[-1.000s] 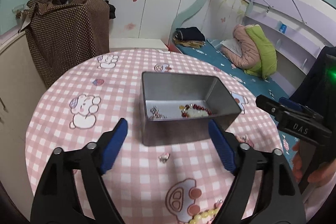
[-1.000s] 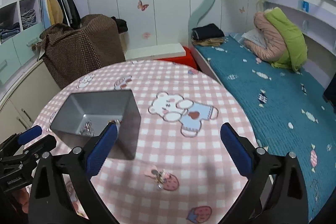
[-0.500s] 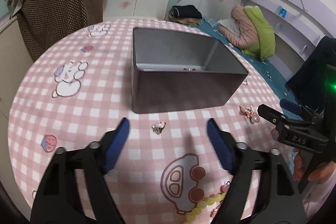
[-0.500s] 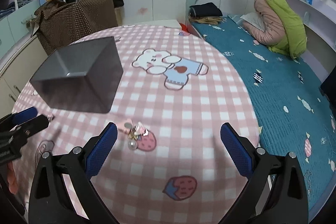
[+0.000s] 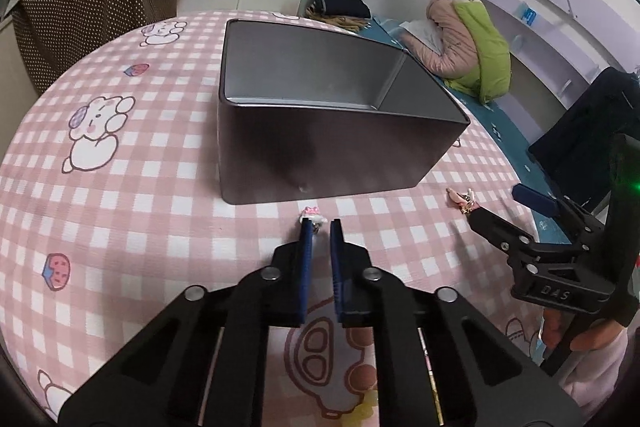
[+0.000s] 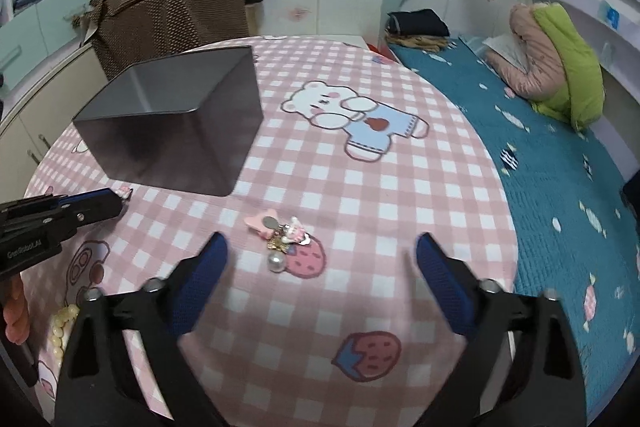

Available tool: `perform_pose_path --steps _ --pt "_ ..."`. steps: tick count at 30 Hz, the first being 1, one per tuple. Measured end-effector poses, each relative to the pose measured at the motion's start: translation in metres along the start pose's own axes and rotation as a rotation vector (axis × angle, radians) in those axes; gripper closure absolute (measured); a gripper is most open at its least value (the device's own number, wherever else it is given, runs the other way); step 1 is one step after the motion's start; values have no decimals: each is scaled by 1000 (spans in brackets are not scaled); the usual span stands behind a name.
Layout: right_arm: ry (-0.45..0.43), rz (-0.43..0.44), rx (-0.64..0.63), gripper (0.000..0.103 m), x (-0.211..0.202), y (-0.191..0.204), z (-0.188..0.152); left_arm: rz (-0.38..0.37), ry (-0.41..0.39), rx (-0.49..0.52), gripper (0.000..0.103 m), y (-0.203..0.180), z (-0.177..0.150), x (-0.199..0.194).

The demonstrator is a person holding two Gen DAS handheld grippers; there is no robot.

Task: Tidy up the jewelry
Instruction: 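Reach both grippers toward the small pink charms beside the box, then grasp a pink charm with the left gripper while the right grasps a pearl earring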

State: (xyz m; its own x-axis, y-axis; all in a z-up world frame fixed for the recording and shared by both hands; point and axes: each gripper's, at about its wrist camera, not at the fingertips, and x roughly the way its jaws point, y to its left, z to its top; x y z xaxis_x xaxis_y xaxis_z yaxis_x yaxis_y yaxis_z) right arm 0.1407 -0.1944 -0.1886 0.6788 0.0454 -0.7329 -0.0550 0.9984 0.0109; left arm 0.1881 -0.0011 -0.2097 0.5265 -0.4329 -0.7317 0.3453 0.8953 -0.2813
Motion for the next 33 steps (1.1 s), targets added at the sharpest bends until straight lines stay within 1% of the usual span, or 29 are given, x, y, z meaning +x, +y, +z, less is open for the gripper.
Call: perform_pose_path --steps 2,3,5,6,7,9,10,11,12,14,19,29,31,33 --pt "6 13 -7 34 2 4 1 -4 -1 -4 99 0 0 0" --pt "12 18 -13 38 3 6 1 -8 -2 -5 100 0 0 -1" --pt "24 30 -24 53 7 9 0 -8 -5 -8 100 1 1 -1" --pt "28 31 -28 54 8 10 0 -9 -3 -11 100 1 1 -1" --pt "16 24 -40 59 8 12 -1 -8 -1 -14 100 2 1 -1" --pt "13 31 -38 71 7 12 -1 -5 -3 -15 102 2 1 -1" --pt "11 28 -39 82 6 11 -1 -6 -7 -13 102 2 0 -3" --pt "10 25 -37 90 6 10 -2 -4 -14 -8 102 1 0 -4" --pt "10 26 -32 92 5 8 -3 -2 -19 -3 102 1 0 -5" --pt "13 48 -4 92 4 3 -4 -2 -26 3 103 -1 -1 -7" --pt "4 33 28 93 -2 -5 -5 5 -40 14 103 -3 -1 -12" --pt "-57 6 57 93 -20 -15 5 2 -91 17 103 -2 1 -34" --pt "-67 4 61 93 -22 -17 7 9 -87 17 103 -1 2 -33" --pt "-73 8 71 93 -24 -19 7 9 -62 25 101 -1 2 -28"
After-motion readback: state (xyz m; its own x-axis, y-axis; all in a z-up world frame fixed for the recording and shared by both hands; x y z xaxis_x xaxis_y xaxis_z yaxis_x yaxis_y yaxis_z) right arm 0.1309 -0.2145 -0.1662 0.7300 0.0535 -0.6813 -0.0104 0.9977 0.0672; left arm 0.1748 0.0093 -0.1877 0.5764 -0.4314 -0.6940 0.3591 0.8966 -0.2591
